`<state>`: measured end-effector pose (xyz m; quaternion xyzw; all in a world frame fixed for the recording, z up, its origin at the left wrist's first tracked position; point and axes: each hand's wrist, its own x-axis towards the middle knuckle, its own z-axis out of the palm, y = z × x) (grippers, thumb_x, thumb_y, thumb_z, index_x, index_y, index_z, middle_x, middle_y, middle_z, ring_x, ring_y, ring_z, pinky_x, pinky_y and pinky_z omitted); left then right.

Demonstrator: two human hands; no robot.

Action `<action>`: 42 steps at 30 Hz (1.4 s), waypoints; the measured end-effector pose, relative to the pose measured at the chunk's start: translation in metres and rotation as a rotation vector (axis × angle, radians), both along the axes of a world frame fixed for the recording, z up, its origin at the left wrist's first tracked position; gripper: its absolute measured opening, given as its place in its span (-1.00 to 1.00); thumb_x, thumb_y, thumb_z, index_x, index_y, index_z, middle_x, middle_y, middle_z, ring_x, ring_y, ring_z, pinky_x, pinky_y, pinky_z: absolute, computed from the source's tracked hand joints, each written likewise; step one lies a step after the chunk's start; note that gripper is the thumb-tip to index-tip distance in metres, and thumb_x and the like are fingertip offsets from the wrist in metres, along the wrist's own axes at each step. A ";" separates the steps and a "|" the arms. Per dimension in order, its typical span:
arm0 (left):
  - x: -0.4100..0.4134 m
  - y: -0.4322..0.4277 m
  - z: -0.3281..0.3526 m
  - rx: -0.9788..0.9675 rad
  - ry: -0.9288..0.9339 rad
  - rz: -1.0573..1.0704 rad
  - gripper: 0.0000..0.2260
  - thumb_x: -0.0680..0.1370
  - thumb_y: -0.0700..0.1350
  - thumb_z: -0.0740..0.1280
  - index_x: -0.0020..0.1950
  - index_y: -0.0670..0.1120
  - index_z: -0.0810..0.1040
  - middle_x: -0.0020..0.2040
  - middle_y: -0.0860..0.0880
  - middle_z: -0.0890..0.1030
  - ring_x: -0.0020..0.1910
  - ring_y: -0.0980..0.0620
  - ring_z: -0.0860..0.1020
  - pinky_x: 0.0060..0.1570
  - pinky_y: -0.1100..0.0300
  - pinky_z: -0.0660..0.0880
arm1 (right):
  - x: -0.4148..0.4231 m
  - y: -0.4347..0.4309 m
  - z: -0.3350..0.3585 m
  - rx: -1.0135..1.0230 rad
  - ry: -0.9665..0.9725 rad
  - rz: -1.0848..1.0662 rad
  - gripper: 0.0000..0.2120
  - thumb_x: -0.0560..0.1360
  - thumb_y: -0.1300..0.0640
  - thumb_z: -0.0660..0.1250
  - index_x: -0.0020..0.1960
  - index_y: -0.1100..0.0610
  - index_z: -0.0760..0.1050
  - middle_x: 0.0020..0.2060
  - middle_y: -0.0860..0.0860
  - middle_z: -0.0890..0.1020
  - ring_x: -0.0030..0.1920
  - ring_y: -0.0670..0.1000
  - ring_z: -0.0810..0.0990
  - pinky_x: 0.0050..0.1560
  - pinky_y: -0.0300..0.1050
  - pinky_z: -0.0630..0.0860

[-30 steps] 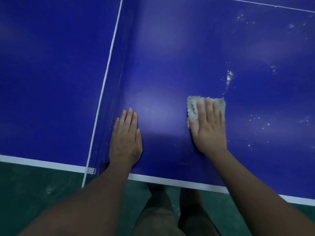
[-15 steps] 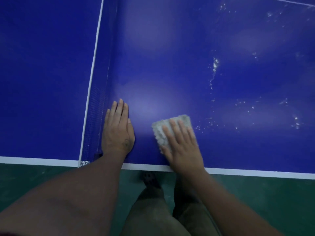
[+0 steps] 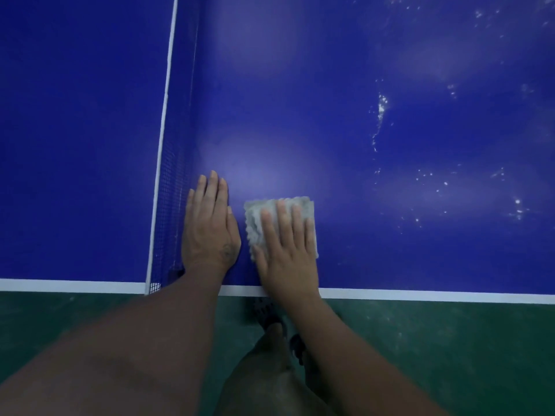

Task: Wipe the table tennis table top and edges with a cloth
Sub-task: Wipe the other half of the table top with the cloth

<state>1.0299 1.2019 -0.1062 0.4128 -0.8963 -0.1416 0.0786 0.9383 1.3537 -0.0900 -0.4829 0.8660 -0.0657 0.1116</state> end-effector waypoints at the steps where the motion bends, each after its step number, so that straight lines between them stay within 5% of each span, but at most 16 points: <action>1: 0.000 0.000 0.000 0.001 0.000 -0.002 -0.49 0.74 -0.13 0.07 0.70 -0.26 0.26 0.72 -0.19 0.23 0.73 -0.18 0.14 0.73 -0.09 0.00 | -0.001 0.014 0.000 -0.004 0.000 0.046 -0.36 0.75 -0.11 0.11 0.75 0.09 0.06 0.73 0.15 0.03 0.73 0.22 -0.07 0.69 0.32 0.02; 4: -0.001 0.000 -0.001 0.007 -0.001 0.003 -0.49 0.75 -0.12 0.06 0.70 -0.26 0.25 0.73 -0.18 0.22 0.74 -0.17 0.12 0.73 -0.08 -0.02 | -0.032 0.069 -0.001 0.002 0.017 0.070 -0.39 0.75 -0.12 0.11 0.74 0.06 0.11 0.73 0.09 0.06 0.73 0.20 0.00 0.67 0.33 0.10; 12: 0.000 0.002 -0.001 -0.013 0.032 0.003 -0.49 0.74 -0.13 0.06 0.69 -0.26 0.28 0.71 -0.19 0.27 0.72 -0.19 0.17 0.73 -0.12 0.04 | -0.084 0.116 -0.002 0.129 0.063 -0.397 -0.37 0.76 -0.10 0.00 0.75 0.10 -0.02 0.74 0.12 -0.06 0.73 0.20 -0.12 0.65 0.39 0.01; 19: 0.001 0.003 -0.002 -0.040 0.050 -0.005 -0.50 0.74 -0.12 0.07 0.68 -0.26 0.31 0.70 -0.19 0.28 0.72 -0.18 0.18 0.73 -0.10 0.03 | -0.020 -0.004 -0.008 -0.019 0.026 -0.018 -0.37 0.74 -0.16 0.05 0.74 0.04 0.08 0.74 0.10 0.03 0.73 0.20 -0.06 0.69 0.27 -0.02; 24: 0.001 0.005 -0.001 -0.036 0.050 -0.010 -0.49 0.75 -0.11 0.07 0.68 -0.26 0.29 0.72 -0.18 0.25 0.73 -0.16 0.15 0.73 -0.07 0.00 | -0.065 0.061 -0.009 -0.041 0.051 0.056 -0.40 0.75 -0.16 0.08 0.73 0.02 0.14 0.73 0.04 0.08 0.74 0.13 -0.03 0.67 0.26 0.08; 29: 0.001 0.004 0.001 -0.041 0.055 0.000 -0.48 0.73 -0.10 0.08 0.68 -0.25 0.30 0.71 -0.18 0.28 0.72 -0.17 0.17 0.73 -0.10 0.03 | -0.137 0.164 -0.001 0.069 0.053 -0.237 -0.36 0.74 -0.22 -0.08 0.75 0.01 0.06 0.74 0.02 0.02 0.74 0.12 -0.07 0.66 0.33 0.07; 33: 0.000 0.005 0.003 -0.050 0.065 0.000 -0.49 0.73 -0.10 0.10 0.67 -0.26 0.32 0.70 -0.19 0.29 0.72 -0.17 0.18 0.72 -0.13 0.07 | -0.133 0.141 -0.004 0.096 0.078 -0.420 -0.37 0.74 -0.16 -0.05 0.75 0.06 0.03 0.74 0.10 0.02 0.73 0.20 -0.04 0.66 0.36 0.02; 38: -0.002 0.007 0.004 -0.056 0.042 0.006 -0.48 0.73 -0.09 0.08 0.67 -0.26 0.32 0.70 -0.18 0.29 0.72 -0.17 0.19 0.72 -0.13 0.08 | -0.070 0.071 -0.007 -0.006 0.064 -0.139 -0.39 0.74 -0.11 0.05 0.73 0.08 0.12 0.73 0.14 0.08 0.73 0.24 -0.02 0.69 0.30 -0.02; 42: -0.006 0.010 0.003 -0.084 -0.007 0.027 -0.48 0.72 -0.10 0.07 0.67 -0.27 0.32 0.69 -0.21 0.30 0.71 -0.21 0.21 0.72 -0.13 0.05 | -0.064 0.104 -0.001 -0.009 0.013 0.045 -0.40 0.76 -0.17 0.00 0.75 0.01 0.08 0.74 0.05 0.03 0.74 0.14 -0.06 0.70 0.24 0.01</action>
